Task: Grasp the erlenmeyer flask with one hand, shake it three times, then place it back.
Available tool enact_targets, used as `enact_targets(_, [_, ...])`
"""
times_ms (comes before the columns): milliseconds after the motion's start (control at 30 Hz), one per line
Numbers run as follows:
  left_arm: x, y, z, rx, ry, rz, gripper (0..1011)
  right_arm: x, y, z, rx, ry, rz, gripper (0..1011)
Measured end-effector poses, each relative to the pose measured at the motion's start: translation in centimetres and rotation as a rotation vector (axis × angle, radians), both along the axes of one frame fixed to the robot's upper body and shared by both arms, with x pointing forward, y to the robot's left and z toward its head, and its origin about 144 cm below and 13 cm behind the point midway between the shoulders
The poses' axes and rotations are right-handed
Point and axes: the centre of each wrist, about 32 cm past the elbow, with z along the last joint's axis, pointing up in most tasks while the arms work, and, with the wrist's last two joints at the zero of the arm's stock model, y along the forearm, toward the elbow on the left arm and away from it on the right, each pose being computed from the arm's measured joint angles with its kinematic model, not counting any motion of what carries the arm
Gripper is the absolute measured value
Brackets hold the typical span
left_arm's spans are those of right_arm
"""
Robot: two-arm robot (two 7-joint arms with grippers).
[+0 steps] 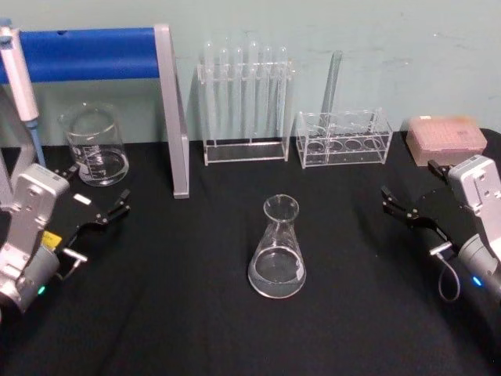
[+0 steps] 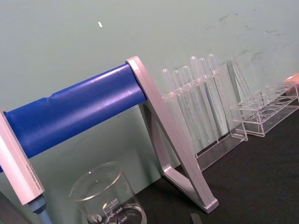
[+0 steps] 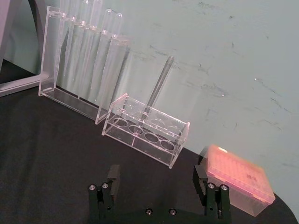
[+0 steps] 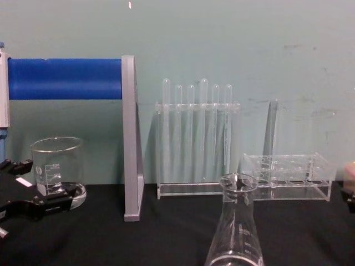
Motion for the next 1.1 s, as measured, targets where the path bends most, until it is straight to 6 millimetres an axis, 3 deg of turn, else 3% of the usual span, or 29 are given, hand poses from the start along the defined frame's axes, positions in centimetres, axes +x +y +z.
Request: enact_targets(1100, [0.0,0.0,0.0,0.0,0.0,0.0,1001,0.01,-0.02,0.02,0.001,-0.001,-0.001,1000])
